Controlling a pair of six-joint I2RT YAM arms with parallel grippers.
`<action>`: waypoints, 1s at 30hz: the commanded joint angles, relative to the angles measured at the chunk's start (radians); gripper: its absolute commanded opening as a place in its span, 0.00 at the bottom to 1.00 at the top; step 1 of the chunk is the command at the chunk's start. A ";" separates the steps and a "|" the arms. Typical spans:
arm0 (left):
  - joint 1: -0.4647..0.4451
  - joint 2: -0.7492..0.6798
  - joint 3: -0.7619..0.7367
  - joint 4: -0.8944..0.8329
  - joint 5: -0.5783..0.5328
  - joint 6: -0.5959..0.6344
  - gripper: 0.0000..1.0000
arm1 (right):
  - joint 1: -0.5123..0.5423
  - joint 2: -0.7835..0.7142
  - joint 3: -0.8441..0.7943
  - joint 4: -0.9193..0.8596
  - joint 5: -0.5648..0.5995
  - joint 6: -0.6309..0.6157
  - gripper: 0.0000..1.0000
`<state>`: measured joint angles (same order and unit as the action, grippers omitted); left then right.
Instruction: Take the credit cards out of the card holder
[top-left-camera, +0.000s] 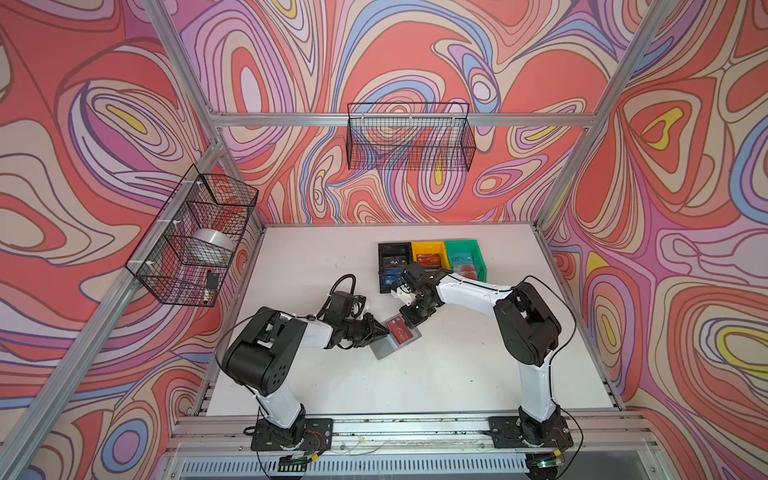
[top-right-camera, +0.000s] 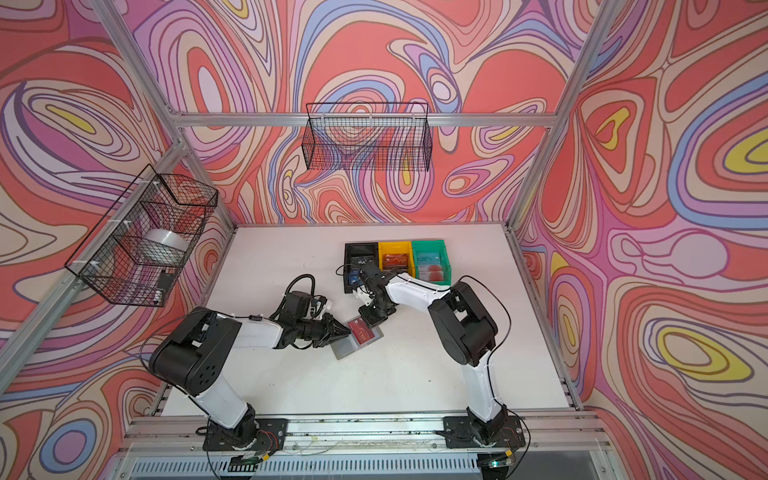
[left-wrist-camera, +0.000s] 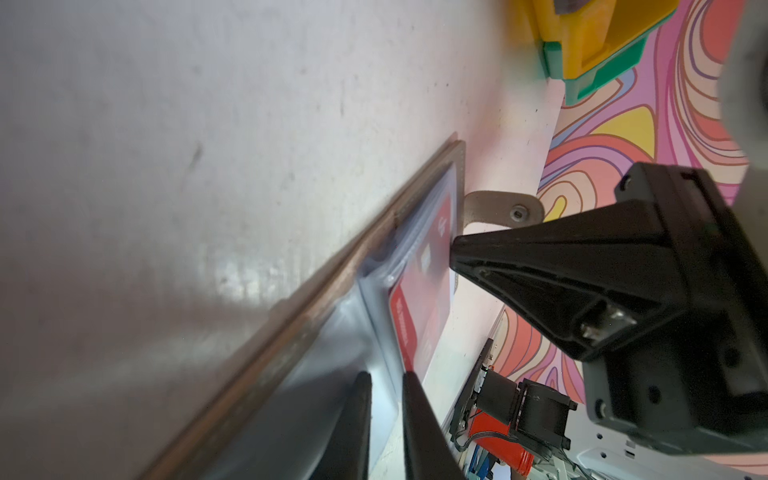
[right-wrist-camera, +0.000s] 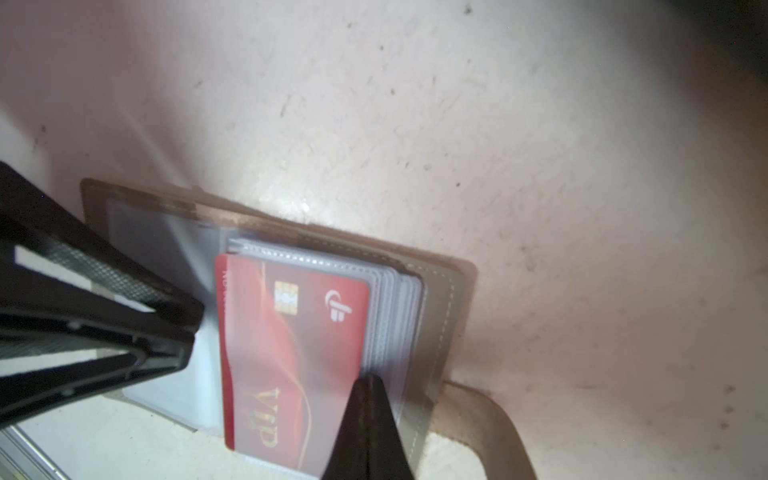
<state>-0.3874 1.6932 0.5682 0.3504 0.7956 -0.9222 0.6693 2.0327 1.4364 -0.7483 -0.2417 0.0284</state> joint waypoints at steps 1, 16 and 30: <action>-0.005 -0.005 -0.016 0.044 -0.006 -0.021 0.19 | 0.010 0.037 -0.010 -0.016 0.048 -0.002 0.01; -0.004 -0.003 -0.014 0.042 -0.015 -0.023 0.19 | 0.029 0.029 -0.024 0.003 -0.027 0.000 0.01; -0.004 0.023 -0.006 0.042 -0.018 -0.024 0.16 | 0.035 0.032 -0.027 0.000 -0.041 0.001 0.01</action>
<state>-0.3874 1.6997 0.5598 0.3859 0.7906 -0.9466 0.6918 2.0331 1.4311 -0.7387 -0.2642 0.0280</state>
